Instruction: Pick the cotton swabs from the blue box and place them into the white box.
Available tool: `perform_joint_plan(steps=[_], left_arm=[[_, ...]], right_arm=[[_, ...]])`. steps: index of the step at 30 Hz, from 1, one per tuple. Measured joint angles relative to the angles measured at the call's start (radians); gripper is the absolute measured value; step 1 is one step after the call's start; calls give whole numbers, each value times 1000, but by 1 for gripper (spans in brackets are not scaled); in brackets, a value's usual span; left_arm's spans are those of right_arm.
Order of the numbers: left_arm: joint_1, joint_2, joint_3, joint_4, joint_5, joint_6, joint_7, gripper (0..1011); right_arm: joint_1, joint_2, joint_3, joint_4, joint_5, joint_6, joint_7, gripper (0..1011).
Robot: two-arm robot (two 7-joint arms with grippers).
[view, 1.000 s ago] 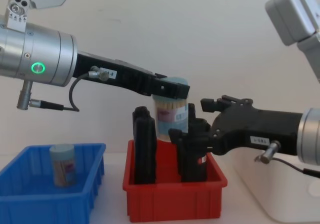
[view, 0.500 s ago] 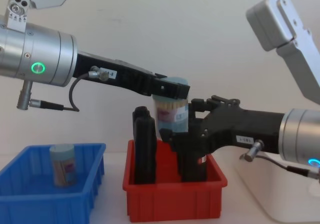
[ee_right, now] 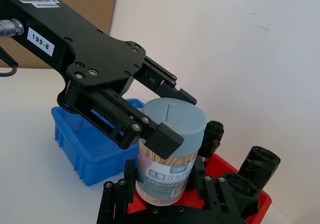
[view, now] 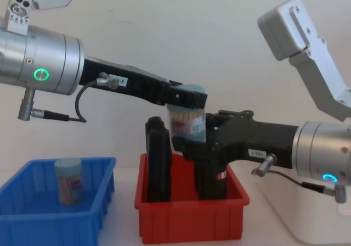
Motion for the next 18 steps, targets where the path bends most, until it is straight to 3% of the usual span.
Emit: perform_joint_plan(steps=[7,12,18], left_arm=[[0,-1,0,0,0,0,0,683],[0,-1,0,0,0,0,-1,865],[0,0,0,0,-1,0,-1,987]], right_arm=[[11,-6,-5,17,5,-9,2,659],[16,-9,-8,24,8,-13,3,658],[19,-10,-9,26,9,-13,-1,658]])
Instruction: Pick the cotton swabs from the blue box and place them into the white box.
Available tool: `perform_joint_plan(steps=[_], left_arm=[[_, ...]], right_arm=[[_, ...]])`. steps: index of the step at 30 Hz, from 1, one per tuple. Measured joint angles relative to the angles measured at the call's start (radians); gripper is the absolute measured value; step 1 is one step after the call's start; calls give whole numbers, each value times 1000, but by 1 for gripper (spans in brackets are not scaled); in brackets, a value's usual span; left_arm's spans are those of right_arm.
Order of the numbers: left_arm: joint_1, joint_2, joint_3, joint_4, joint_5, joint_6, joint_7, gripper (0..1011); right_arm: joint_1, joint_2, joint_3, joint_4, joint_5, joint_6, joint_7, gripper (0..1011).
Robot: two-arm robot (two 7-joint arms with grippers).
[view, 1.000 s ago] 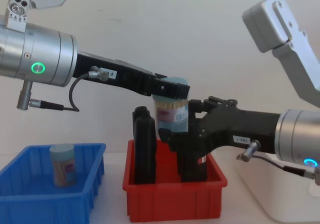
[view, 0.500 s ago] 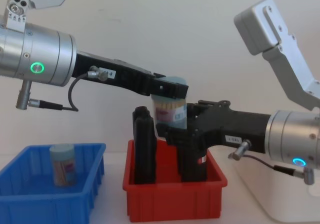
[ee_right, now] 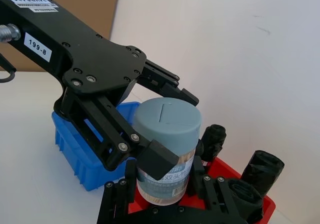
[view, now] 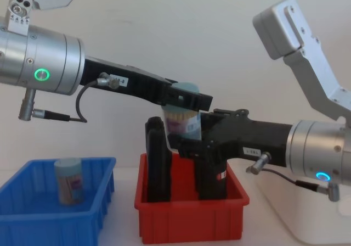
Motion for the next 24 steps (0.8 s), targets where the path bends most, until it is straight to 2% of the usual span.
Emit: perform_joint_plan(steps=[14,19,24], left_arm=[[0,0,0,0,0,0,0,1004],[0,0,0,0,0,0,0,1004],[0,0,0,0,0,0,0,1004]], right_arm=[[-14,19,7,-17,2,15,-40,658],[-28,33,17,-32,14,22,-65,658],[-52,57,34,-54,46,29,-106,657]])
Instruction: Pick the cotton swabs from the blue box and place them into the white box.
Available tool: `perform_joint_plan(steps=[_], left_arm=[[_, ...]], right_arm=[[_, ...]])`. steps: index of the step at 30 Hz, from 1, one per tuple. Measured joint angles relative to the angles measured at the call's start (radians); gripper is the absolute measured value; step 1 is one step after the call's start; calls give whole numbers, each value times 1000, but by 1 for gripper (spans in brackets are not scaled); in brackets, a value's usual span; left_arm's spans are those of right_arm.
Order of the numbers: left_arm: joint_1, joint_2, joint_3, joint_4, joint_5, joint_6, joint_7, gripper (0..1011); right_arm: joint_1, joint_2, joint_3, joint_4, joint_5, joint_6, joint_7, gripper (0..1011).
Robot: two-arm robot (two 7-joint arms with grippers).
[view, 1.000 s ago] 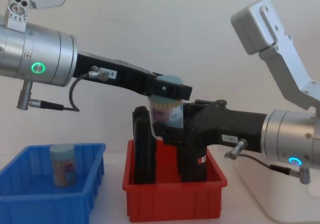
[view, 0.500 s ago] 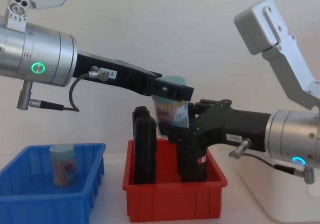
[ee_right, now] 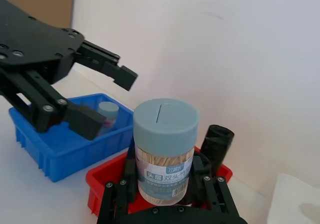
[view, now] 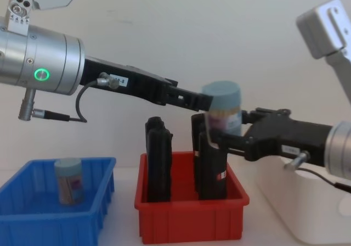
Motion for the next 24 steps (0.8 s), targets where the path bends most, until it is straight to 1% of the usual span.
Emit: perform_joint_plan(steps=[2,4,8,12,13,14,17,20,24], left_arm=[[0,0,0,0,0,0,0,1004],[0,0,0,0,0,0,0,1004],[0,0,0,0,0,0,0,1004],[0,0,0,0,0,0,0,1004],[0,0,0,0,0,0,0,1004],[0,0,0,0,0,0,0,1004],[0,0,0,0,0,0,0,1004],[0,0,0,0,0,0,0,1004],[0,0,0,0,0,0,0,1004]], right_arm=[[-9,9,7,-7,11,2,-15,657],[-27,26,21,-24,35,5,-44,658],[-44,42,35,-38,62,8,-76,657],[-74,72,63,-61,107,11,-132,657],[-74,72,63,-61,107,11,-132,657],[-81,80,71,-65,120,12,-149,657],[-91,90,82,-71,136,13,-174,657],[-105,106,100,-74,159,18,-216,657],[-110,116,115,-70,177,26,-254,657]])
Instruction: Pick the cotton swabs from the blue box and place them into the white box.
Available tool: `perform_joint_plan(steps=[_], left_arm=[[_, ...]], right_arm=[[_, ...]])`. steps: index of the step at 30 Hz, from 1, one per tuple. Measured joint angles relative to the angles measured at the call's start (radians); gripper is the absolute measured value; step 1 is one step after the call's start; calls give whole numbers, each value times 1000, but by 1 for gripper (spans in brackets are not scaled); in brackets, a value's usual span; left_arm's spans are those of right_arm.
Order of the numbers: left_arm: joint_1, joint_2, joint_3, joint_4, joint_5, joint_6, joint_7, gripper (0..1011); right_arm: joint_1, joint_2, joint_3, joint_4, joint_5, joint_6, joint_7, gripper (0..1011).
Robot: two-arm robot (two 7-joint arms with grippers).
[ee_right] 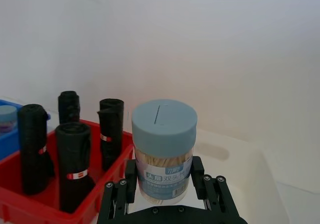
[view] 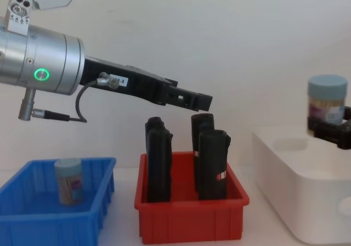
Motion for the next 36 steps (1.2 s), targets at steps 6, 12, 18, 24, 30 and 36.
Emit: perform_joint_plan(steps=[6,12,18,24,30,36], left_arm=[[0,0,0,0,0,0,0,1004],[0,0,0,0,0,0,0,1004],[0,0,0,0,0,0,0,1004],[0,0,0,0,0,0,0,1004],[0,0,0,0,0,0,0,1004],[0,0,0,0,0,0,0,1004]], right_arm=[[9,8,21,35,22,23,-48,657],[33,6,30,80,31,45,-69,657],[76,-6,33,150,39,70,-76,657],[111,-19,32,205,40,83,-74,657],[134,-28,29,241,40,92,-65,657],[151,-35,26,270,35,103,-57,697]])
